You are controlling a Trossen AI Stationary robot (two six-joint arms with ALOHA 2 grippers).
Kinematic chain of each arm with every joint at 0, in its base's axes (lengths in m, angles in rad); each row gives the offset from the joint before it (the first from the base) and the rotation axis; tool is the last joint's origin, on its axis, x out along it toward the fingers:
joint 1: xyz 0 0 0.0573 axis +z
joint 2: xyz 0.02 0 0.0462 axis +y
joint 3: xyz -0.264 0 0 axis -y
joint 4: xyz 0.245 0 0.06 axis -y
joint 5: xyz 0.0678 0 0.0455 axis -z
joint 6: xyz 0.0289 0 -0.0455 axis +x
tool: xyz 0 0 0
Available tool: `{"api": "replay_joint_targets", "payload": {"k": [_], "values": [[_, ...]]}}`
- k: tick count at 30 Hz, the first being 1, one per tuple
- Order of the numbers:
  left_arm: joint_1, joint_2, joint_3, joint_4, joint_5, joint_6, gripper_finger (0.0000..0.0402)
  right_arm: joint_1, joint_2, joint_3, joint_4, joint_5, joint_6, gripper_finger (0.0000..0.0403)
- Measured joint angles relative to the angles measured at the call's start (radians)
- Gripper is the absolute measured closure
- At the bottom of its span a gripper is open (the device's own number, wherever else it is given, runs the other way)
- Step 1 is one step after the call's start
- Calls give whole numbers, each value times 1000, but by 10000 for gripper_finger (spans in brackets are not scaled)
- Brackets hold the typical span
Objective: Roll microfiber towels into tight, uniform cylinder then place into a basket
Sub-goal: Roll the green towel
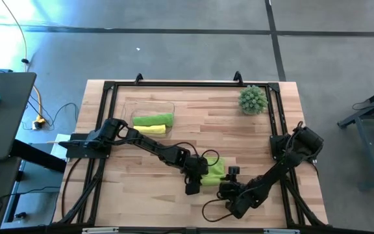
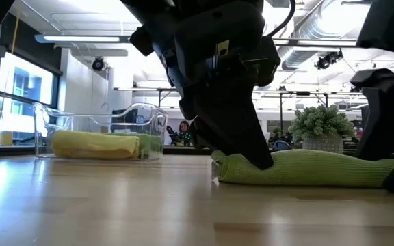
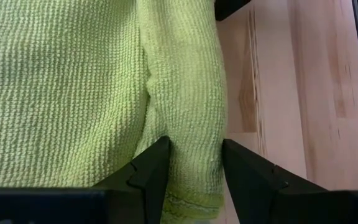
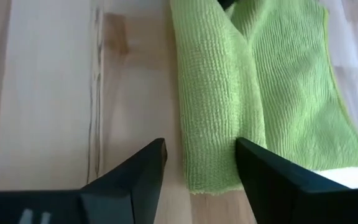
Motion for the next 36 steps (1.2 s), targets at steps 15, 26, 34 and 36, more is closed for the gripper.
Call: {"api": "replay_joint_targets", "payload": {"k": [15,26,34,36], "values": [[-77,-122,-6,-129,-31,142,259,-20,2,1,-29,-76,240,373],[-266,-125,-3,-101,-590,325,259,-99,-31,-3,38,-207,254,392],[-311,-86,-1,-49,-777,317,259,-163,-39,-3,107,-310,250,393],[-302,-65,-1,-56,-779,316,259,-171,-39,-3,112,-315,248,393]]}}
